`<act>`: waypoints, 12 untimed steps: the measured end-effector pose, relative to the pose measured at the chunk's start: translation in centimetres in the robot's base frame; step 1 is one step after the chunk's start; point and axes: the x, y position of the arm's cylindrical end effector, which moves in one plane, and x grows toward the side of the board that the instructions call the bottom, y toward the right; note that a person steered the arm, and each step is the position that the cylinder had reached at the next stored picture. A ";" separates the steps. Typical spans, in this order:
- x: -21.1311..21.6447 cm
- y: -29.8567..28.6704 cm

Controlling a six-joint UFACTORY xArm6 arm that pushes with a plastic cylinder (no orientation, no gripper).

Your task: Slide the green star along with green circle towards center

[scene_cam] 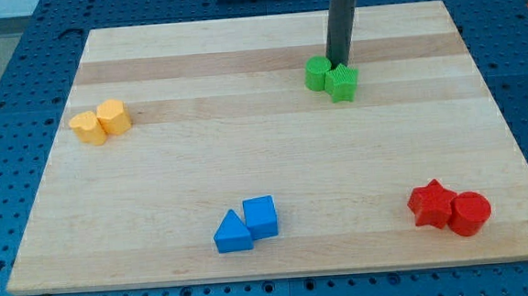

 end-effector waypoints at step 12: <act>5.3 -2.1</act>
